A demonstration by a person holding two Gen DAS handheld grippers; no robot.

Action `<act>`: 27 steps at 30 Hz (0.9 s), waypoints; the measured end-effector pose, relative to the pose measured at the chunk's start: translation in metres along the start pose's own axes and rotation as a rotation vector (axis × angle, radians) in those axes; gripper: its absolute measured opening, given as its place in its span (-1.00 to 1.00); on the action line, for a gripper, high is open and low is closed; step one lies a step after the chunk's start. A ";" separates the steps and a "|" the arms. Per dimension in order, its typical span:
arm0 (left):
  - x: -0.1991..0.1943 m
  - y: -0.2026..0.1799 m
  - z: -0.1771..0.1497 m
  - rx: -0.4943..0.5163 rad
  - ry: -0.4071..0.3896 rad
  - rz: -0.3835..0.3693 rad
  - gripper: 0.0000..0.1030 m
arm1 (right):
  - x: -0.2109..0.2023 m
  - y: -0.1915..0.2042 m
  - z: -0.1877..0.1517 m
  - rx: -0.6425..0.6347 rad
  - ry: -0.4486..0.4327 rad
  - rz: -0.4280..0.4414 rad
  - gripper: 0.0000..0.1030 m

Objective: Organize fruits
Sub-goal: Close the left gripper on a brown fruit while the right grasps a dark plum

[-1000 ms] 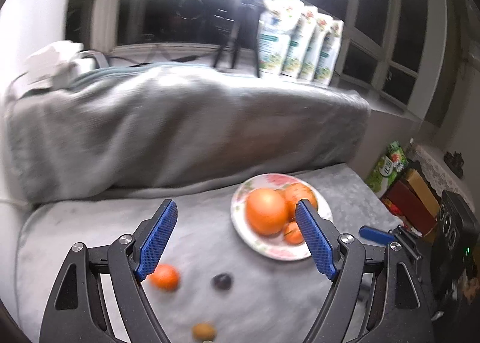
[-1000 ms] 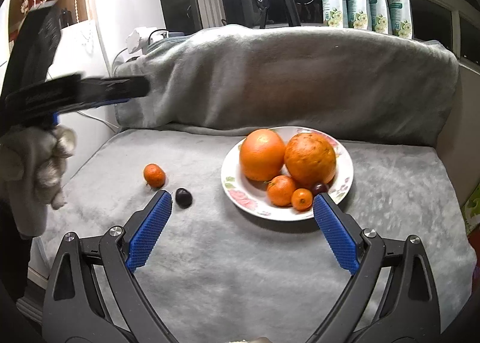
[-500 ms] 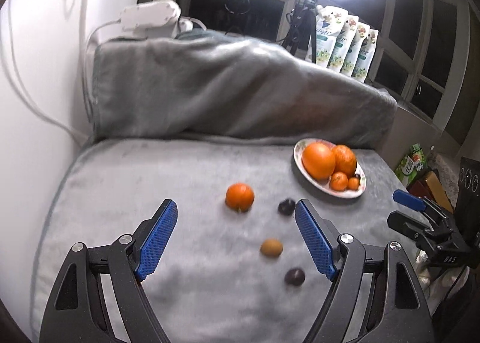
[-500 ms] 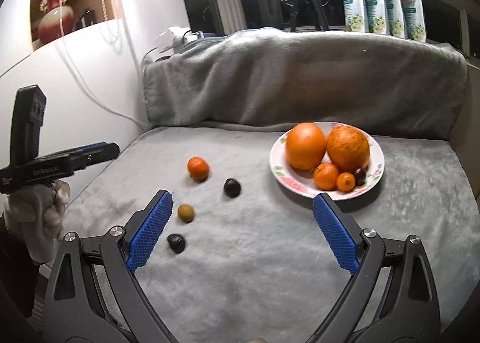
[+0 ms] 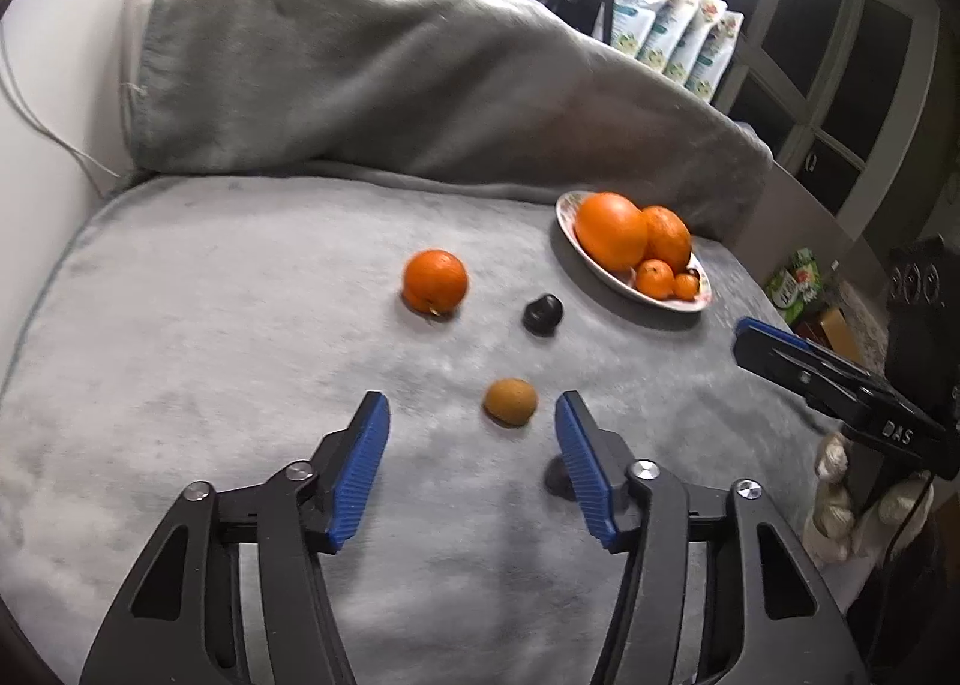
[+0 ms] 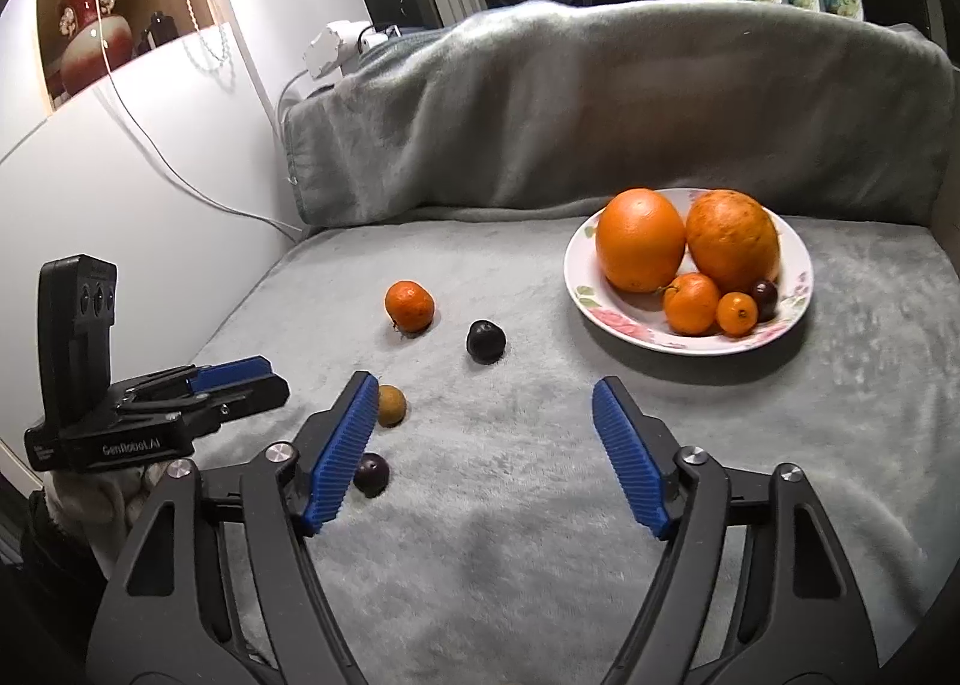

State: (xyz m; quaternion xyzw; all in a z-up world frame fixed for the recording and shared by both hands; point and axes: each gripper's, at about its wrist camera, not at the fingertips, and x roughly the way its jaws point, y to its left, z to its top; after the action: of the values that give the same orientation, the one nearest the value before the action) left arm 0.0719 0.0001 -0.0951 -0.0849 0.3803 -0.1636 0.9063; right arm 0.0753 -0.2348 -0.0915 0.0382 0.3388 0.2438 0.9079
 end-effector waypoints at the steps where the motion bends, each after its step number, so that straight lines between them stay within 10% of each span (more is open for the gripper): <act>1: 0.003 -0.001 0.001 0.001 0.006 -0.007 0.03 | 0.005 0.000 0.001 -0.005 0.011 0.001 0.37; 27: 0.065 -0.004 0.009 0.023 0.146 -0.074 -0.28 | 0.122 -0.002 0.031 -0.032 0.190 0.042 -0.18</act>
State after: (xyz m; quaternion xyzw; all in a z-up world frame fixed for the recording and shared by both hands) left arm 0.1206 -0.0268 -0.1310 -0.0762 0.4399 -0.2072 0.8705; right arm 0.1752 -0.1763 -0.1413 0.0074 0.4185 0.2706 0.8669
